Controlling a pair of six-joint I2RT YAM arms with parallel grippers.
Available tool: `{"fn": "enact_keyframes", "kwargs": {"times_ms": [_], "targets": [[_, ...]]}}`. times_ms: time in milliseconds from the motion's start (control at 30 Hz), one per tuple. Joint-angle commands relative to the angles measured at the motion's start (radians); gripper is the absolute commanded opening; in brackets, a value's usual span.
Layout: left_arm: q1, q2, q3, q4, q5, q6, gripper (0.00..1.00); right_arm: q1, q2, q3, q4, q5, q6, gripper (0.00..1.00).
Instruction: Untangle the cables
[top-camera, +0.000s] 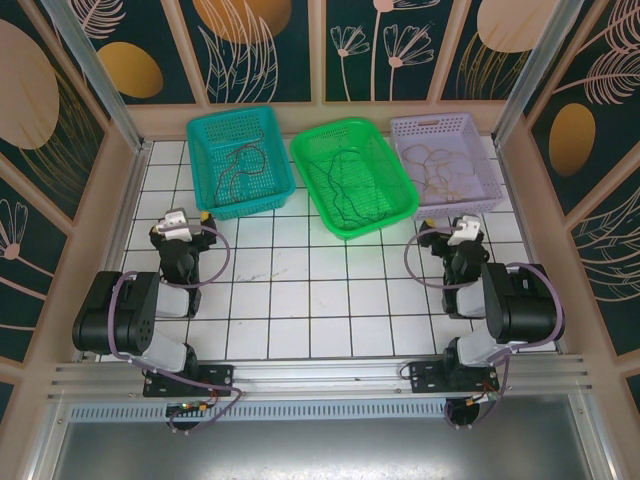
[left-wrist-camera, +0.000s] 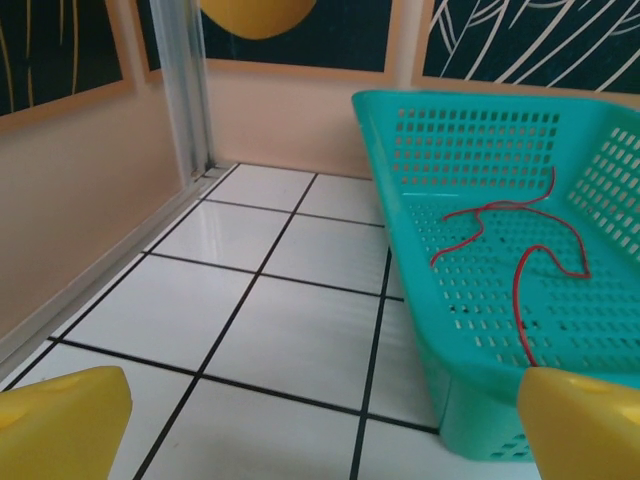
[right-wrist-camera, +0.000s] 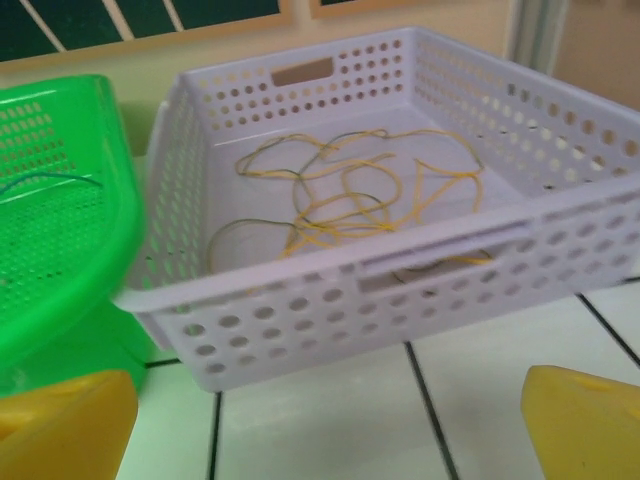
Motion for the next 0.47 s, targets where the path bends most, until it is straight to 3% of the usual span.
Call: {"fn": "enact_keyframes", "kwargs": {"times_ms": [0, 433], "targets": [[0.008, 0.003, 0.007, 0.021, 0.029, 0.007, 0.99, -0.006, 0.004, 0.044, -0.013, -0.008, -0.011, 0.99], [0.008, 0.002, 0.006, 0.022, 0.029, 0.006, 0.99, -0.010, 0.004, 0.044, -0.013, -0.014, -0.013, 0.99]]}}
